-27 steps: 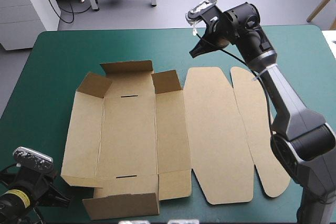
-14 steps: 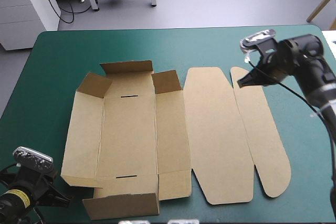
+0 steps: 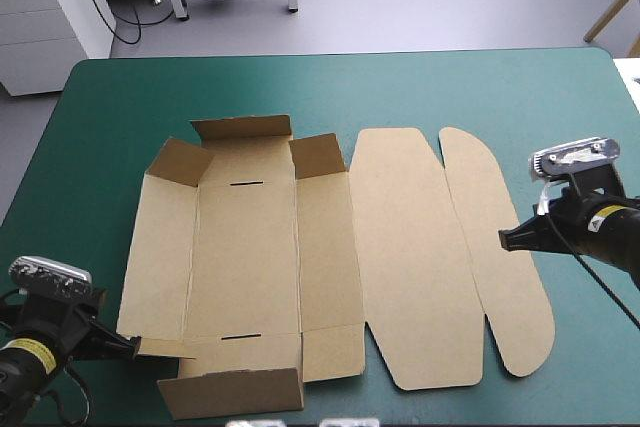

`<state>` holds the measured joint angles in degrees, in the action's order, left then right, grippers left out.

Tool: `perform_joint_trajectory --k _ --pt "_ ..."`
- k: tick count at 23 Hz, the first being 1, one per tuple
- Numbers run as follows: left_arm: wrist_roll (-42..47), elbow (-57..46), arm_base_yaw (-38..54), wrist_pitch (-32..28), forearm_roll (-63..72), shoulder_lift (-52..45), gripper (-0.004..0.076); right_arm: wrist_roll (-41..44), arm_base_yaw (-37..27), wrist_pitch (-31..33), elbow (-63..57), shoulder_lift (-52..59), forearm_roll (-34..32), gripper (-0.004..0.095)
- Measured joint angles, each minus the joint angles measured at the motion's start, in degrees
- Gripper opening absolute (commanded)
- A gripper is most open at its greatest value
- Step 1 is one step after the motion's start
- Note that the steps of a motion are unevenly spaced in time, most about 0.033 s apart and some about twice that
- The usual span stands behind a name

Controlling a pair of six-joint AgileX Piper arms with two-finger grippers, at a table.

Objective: Fold the box

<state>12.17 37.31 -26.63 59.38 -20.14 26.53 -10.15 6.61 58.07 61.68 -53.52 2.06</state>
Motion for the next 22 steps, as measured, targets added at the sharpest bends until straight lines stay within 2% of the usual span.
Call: perform_joint_trajectory --k 6,10,14,17,22 --pt "1.9 14.3 0.0 0.9 -1.7 14.6 -0.0004 2.2 1.5 0.1 -0.4 -0.7 0.2 -0.0019" --pt "1.1 24.6 0.0 7.0 -3.1 26.4 0.0017 4.1 1.5 0.9 -0.4 -0.7 1.4 -0.0019" --pt "-3.0 27.3 0.8 5.5 0.9 34.1 0.0017 3.8 1.5 0.9 -0.4 -0.7 1.6 -0.0019" --pt "-6.7 27.4 5.9 4.8 8.6 36.0 0.0017 2.4 1.5 0.7 -0.4 -0.7 0.6 -0.0020" --pt "-17.9 27.4 18.6 5.9 22.9 36.5 0.0017 2.1 1.5 -0.3 -0.4 -0.7 -0.1 -0.0019"
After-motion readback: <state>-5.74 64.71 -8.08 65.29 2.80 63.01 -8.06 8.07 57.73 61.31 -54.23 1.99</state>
